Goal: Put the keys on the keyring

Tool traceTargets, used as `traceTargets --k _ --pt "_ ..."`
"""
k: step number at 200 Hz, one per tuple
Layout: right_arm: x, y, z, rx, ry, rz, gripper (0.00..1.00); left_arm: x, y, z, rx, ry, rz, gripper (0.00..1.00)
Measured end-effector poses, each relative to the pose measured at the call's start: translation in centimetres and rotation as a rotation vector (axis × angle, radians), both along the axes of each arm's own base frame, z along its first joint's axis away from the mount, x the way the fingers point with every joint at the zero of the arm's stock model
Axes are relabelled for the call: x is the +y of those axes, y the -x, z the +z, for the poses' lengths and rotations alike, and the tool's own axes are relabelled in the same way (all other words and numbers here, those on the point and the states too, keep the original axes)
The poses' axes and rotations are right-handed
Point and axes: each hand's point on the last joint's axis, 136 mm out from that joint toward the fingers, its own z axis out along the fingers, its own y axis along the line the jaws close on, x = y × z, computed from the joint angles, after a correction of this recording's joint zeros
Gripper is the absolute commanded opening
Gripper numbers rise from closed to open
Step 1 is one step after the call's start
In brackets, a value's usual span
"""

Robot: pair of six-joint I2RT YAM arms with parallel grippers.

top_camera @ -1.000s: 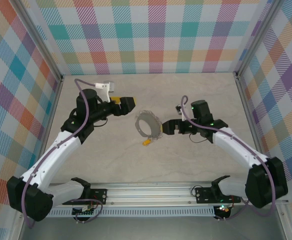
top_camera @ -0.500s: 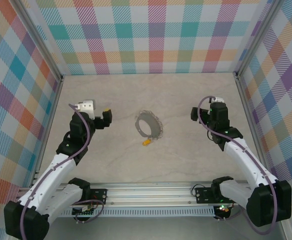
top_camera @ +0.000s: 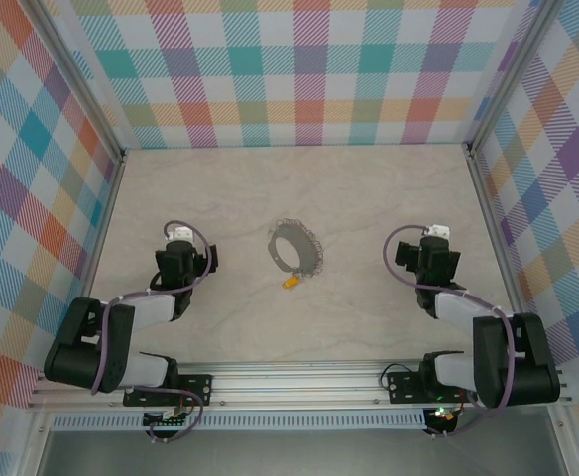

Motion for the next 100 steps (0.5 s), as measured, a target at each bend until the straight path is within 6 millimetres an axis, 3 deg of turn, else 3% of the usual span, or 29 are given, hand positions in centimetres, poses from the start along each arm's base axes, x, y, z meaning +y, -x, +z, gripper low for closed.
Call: traceTargets --k 25,63,100 --pt "0.9 -1.8 0.3 -0.087 -0.027 0.071 1.0 0.2 -1.3 0.8 -0.068 0.01 -0.011 1.0" --pt "3.0 -3.8 -1.3 -0.096 -0.066 0.215 1.0 -0.1 -2.6 -1.4 -0.035 0.012 -0.035 1.0" --pt "3.6 -6.2 1.3 -0.16 -0.111 0.288 1.0 0.6 -3.5 -0.5 -0.062 0.021 -0.014 1.0"
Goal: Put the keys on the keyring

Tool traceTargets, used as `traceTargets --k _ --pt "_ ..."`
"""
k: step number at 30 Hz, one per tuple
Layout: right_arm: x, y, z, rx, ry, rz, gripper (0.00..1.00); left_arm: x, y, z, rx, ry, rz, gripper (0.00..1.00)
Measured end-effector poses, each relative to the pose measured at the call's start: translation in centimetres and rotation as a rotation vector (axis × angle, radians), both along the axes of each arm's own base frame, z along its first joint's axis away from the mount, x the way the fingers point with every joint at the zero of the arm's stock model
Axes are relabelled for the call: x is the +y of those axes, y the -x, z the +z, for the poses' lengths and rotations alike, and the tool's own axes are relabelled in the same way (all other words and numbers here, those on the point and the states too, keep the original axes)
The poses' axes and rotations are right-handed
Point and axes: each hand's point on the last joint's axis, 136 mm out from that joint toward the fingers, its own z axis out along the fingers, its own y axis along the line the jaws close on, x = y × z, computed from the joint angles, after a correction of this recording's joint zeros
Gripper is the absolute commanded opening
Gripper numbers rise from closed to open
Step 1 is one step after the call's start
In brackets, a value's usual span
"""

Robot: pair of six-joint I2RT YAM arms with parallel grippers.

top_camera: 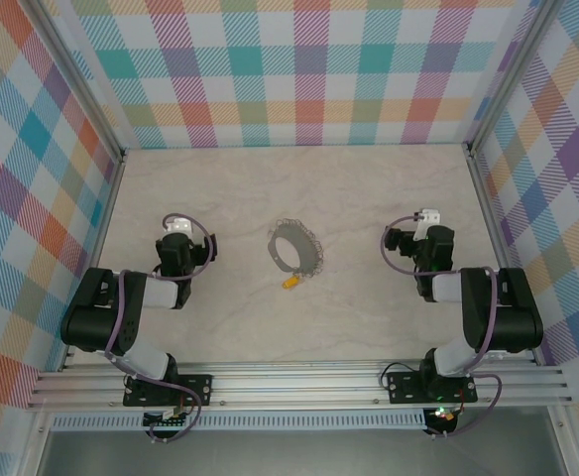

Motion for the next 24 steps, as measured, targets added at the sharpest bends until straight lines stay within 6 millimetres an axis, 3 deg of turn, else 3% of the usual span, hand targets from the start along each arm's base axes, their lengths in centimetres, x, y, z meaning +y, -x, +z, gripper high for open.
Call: traceTargets --k 24 --pt "0.72 0.14 -0.18 0.011 -0.014 0.048 1.0 -0.13 -0.01 -0.01 0.0 0.01 -0.005 1.0"
